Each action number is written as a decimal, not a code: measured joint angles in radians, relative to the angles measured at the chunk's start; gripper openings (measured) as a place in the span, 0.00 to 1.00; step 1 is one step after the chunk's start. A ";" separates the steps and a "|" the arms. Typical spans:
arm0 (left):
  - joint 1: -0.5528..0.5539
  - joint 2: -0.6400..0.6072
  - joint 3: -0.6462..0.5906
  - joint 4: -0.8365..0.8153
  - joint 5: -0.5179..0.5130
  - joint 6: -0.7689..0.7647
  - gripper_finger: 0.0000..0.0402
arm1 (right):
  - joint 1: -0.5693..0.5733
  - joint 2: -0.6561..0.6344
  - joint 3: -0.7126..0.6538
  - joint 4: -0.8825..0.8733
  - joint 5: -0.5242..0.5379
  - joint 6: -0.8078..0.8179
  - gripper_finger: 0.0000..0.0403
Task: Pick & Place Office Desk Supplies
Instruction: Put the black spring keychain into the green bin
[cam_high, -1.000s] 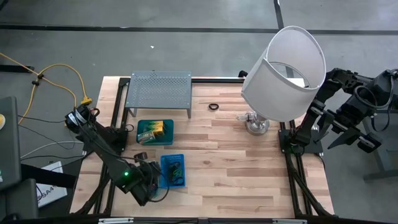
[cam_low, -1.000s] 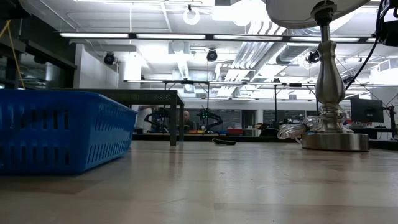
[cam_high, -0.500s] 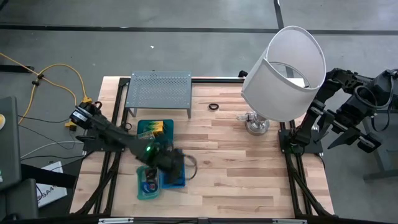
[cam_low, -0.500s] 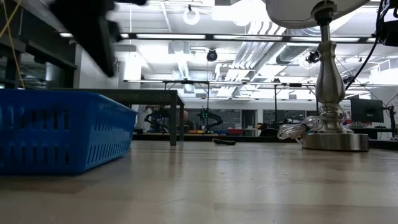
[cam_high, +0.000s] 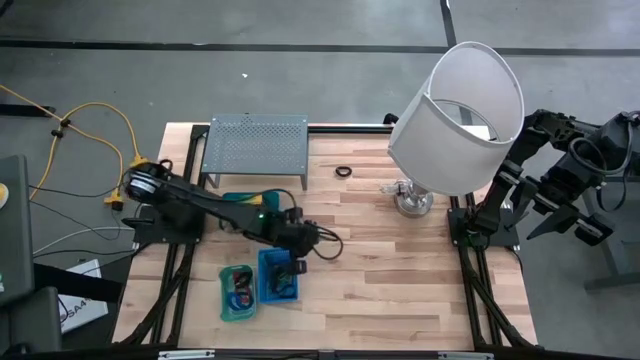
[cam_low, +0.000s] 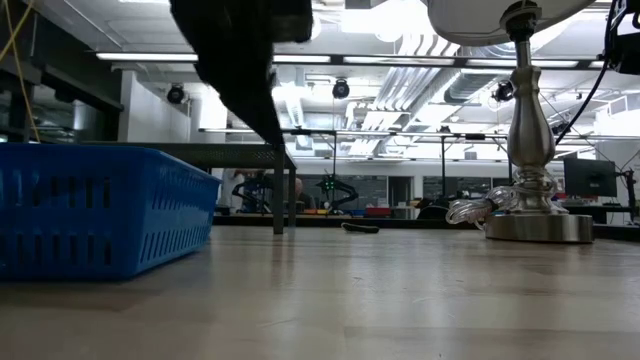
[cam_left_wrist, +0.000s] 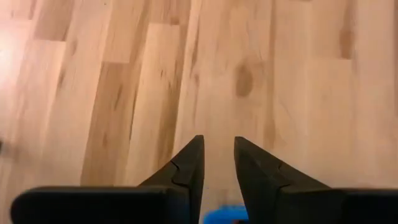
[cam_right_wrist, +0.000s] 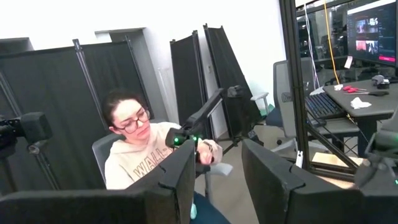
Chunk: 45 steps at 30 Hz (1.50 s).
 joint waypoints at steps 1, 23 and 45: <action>0.012 0.015 0.005 0.001 0.005 0.015 0.20 | 0.000 0.000 0.000 -0.001 0.000 0.000 0.30; 0.322 0.358 0.415 -0.023 0.168 0.340 0.20 | 0.000 0.000 0.000 -0.001 0.000 0.000 0.30; 0.549 0.402 0.415 0.209 0.192 0.466 0.20 | 0.000 0.000 0.000 0.000 0.000 0.000 0.30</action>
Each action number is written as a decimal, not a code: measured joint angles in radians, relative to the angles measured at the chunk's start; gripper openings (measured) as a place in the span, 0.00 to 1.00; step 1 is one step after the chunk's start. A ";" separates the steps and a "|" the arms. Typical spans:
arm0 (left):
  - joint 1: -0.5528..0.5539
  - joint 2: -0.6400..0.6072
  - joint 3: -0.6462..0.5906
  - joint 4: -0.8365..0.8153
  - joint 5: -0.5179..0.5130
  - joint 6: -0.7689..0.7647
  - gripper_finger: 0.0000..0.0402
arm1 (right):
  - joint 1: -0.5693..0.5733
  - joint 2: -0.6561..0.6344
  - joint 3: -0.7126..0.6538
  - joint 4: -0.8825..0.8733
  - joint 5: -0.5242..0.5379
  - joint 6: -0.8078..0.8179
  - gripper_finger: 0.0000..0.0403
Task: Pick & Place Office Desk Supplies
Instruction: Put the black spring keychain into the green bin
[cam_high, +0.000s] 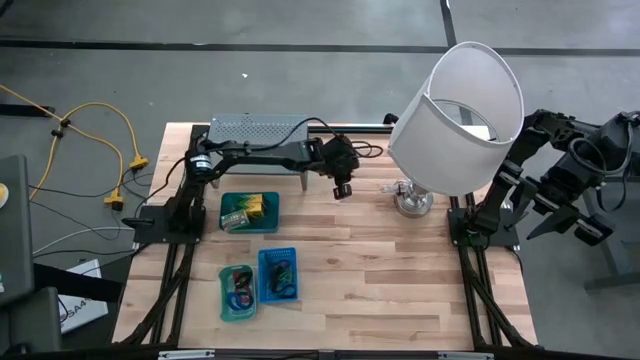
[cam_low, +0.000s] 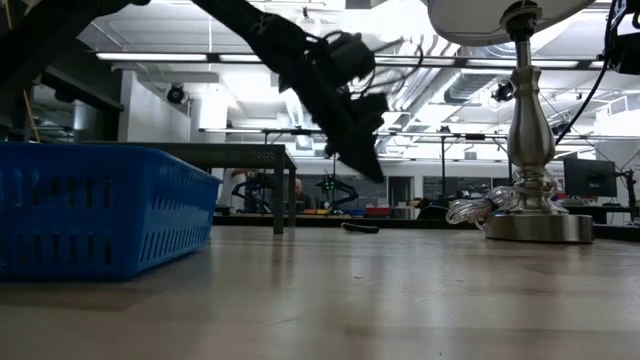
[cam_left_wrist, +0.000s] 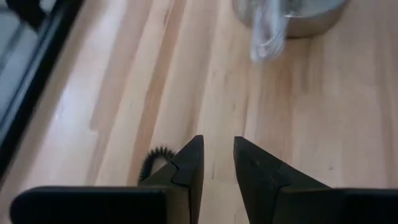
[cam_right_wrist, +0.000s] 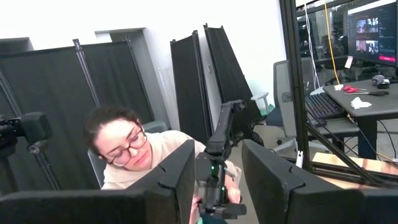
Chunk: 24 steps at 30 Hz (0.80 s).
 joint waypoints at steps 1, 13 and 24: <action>0.005 0.003 -0.001 -0.008 0.005 -0.021 0.20 | 0.000 0.000 0.000 -0.001 0.000 0.000 0.30; 0.013 0.083 0.005 0.041 -0.043 -0.198 0.20 | 0.000 0.000 0.000 -0.001 0.000 0.000 0.30; 0.020 0.096 0.005 0.057 -0.039 -0.193 0.20 | 0.000 0.000 0.000 -0.001 0.000 0.000 0.30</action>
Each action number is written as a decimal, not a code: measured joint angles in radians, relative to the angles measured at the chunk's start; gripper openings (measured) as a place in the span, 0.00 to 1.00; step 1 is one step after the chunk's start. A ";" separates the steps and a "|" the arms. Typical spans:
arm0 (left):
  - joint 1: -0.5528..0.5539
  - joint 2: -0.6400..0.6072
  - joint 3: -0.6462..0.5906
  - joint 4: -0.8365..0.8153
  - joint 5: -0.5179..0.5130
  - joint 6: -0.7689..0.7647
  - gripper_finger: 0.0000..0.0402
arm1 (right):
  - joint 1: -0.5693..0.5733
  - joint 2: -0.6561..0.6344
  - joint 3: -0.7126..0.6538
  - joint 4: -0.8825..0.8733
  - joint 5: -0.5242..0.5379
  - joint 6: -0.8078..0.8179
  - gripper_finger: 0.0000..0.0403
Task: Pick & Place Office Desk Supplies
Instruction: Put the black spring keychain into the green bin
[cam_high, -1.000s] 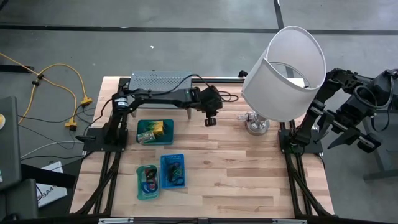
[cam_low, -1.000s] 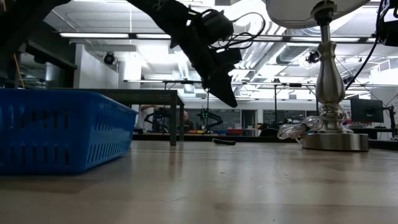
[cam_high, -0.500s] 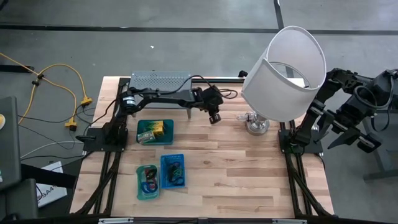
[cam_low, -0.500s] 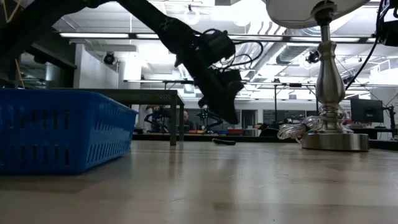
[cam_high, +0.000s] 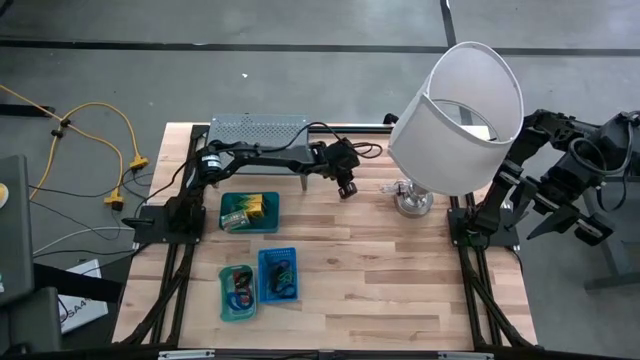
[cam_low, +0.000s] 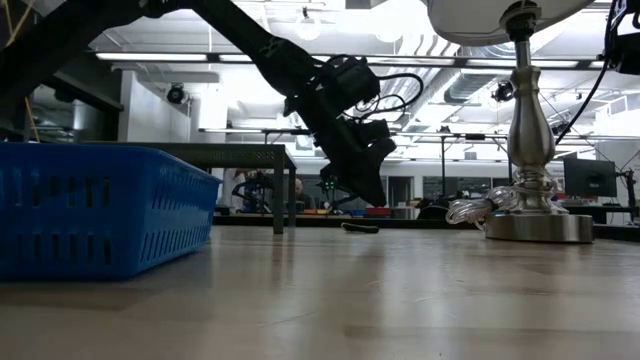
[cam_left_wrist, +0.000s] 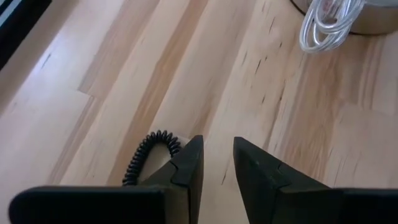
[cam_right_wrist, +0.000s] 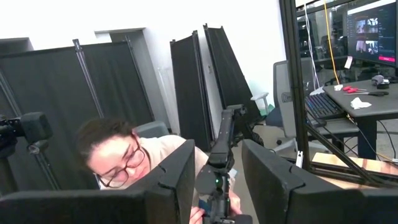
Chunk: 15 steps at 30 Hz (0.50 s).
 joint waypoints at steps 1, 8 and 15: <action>0.002 0.000 0.000 0.001 0.006 0.003 0.20 | 0.000 0.000 0.000 0.000 0.000 0.000 0.30; 0.020 0.000 0.000 0.002 0.065 0.003 0.20 | 0.000 0.000 0.000 0.000 0.000 0.000 0.30; 0.026 0.000 0.000 0.007 0.129 -0.020 0.20 | 0.000 0.000 0.000 0.000 0.000 0.000 0.30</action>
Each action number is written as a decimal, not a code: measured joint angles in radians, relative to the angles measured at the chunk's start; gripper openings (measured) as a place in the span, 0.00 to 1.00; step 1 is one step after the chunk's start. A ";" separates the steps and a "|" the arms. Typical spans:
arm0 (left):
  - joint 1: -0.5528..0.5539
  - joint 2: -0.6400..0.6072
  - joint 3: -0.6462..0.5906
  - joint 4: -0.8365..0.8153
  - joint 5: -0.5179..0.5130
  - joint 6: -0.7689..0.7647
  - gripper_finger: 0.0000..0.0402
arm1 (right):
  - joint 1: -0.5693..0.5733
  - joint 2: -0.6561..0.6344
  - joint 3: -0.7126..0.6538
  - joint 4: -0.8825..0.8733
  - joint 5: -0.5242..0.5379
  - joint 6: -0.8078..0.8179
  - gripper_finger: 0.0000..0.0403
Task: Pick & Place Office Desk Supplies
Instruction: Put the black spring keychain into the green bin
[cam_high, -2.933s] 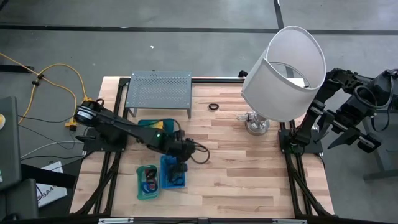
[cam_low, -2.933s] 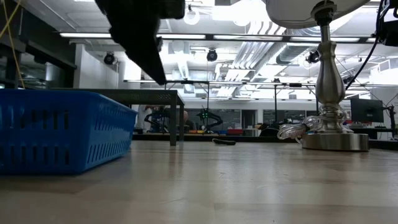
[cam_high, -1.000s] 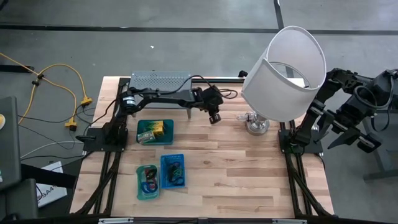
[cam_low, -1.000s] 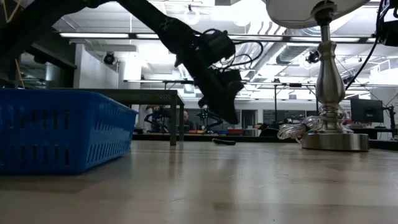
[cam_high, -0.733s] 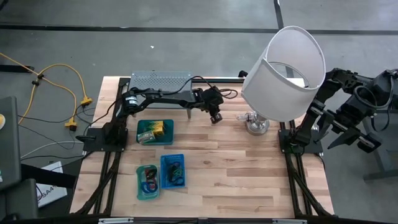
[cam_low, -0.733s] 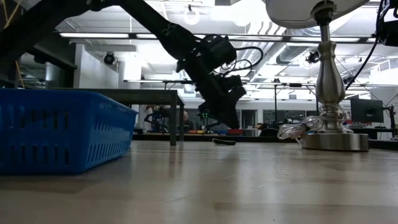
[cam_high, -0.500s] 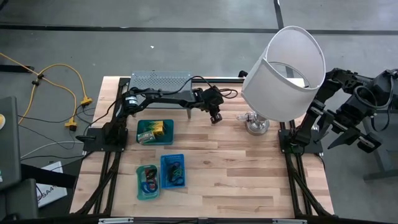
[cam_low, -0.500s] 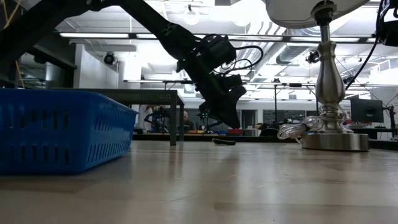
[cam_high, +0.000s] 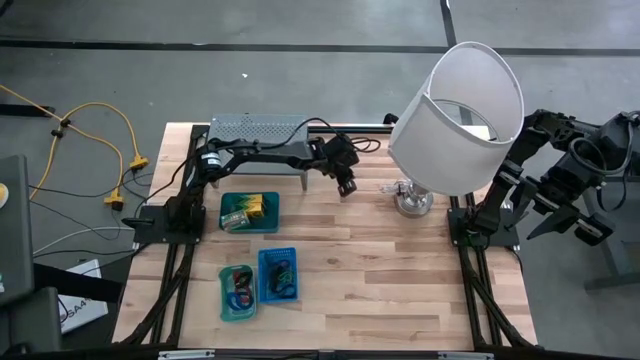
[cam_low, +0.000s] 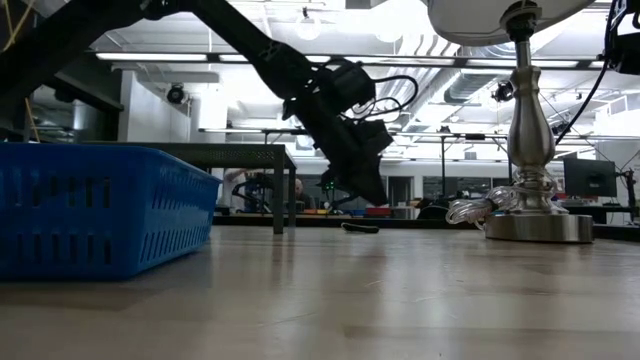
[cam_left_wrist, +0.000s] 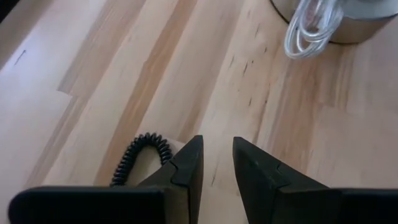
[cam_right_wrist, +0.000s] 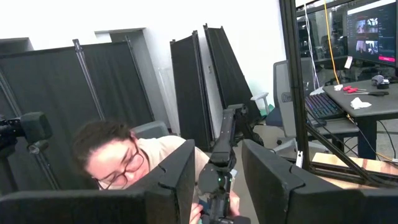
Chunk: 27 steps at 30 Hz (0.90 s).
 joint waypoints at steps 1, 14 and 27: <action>-0.002 0.000 0.000 0.005 -0.003 0.001 0.20 | 0.000 0.000 0.000 0.000 0.000 0.000 0.30; 0.000 -0.002 0.000 -0.006 0.034 -0.011 0.20 | 0.000 0.000 0.000 0.000 0.000 0.000 0.30; 0.034 -0.002 0.000 -0.047 0.148 0.005 0.28 | 0.000 0.000 0.000 0.000 0.000 0.000 0.30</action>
